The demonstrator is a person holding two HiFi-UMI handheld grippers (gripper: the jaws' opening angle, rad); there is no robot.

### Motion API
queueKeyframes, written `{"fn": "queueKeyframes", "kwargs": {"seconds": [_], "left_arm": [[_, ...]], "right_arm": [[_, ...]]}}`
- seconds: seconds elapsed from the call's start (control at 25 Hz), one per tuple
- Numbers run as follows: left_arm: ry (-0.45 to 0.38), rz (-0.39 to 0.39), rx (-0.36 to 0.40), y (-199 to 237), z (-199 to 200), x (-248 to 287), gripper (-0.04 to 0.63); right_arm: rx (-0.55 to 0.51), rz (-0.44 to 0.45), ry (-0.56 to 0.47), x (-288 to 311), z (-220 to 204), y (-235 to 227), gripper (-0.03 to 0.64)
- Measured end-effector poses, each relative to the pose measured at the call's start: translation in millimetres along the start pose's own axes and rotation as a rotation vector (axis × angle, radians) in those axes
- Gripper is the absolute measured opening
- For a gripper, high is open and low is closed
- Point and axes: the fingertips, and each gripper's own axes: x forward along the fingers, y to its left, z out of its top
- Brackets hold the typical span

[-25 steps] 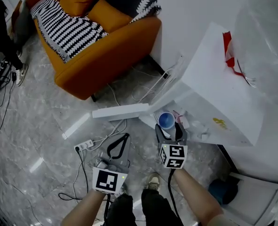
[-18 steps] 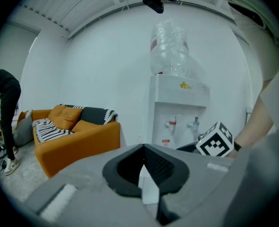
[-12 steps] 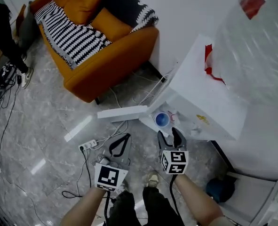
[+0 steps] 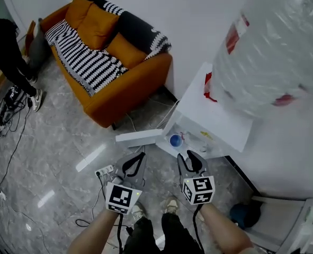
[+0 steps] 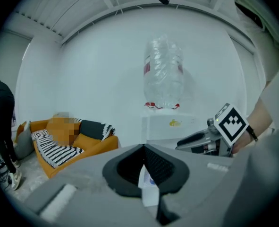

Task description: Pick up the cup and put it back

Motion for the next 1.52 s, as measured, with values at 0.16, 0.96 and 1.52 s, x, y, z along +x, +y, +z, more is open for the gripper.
{"fn": "queueKeyframes", "kwargs": {"seconds": [0.16,0.96,1.52], "left_arm": [[-0.018,-0.001,0.012,-7,37,-19,0.002],[-0.251,-0.004,0.051,-45,243,-173,0.002],[-0.309,0.029,0.152,-70,317,-258,0.002]], "right_arm": [[-0.019,0.051,-0.053,-35,46,18,0.141],[-0.026,0.155,-0.279,-230,248,94,0.034],[-0.166,0.264,-0.399,-334,331,145,0.005]]}}
